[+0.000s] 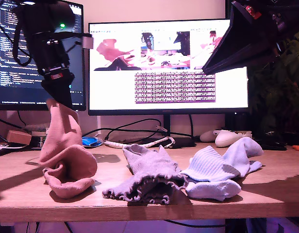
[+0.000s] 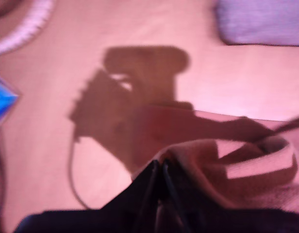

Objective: Pair up the socks based on colour and pattern, by placing them on top of one another

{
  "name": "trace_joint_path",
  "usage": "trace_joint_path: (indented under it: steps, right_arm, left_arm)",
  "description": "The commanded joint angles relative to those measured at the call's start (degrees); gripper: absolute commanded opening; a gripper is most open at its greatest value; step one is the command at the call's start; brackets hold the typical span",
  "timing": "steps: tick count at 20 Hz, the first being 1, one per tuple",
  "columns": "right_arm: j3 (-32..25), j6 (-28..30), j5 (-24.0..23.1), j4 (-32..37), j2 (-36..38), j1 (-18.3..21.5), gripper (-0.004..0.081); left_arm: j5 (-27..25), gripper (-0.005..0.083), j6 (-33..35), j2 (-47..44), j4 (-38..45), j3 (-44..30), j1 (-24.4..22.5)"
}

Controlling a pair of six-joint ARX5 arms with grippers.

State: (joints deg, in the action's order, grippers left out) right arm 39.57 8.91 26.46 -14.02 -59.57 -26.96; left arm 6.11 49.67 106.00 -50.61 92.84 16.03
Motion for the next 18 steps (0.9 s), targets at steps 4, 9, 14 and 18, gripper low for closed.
trace_joint_path:
  steps: [4,9,14,18]
  right_arm:
    - [-1.09,0.11,0.22,0.48,0.11,0.13,-0.0009]
    - [-1.09,0.13,0.20,0.48,0.11,0.13,-0.0009]
    - [-1.09,0.13,0.68,0.50,0.11,0.13,-0.0009]
    - [-1.09,0.11,0.68,0.48,0.11,0.13,-0.0009]
  left_arm:
    - [-0.24,-0.0022,0.90,1.27,2.43,-0.59,-0.68]
    - [2.03,-0.0016,0.87,1.64,7.19,-0.59,-0.66]
    - [2.23,0.0349,-1.75,2.56,5.60,-0.59,-1.77]
    - [1.68,0.0378,-1.73,2.56,5.64,-0.57,-2.05]
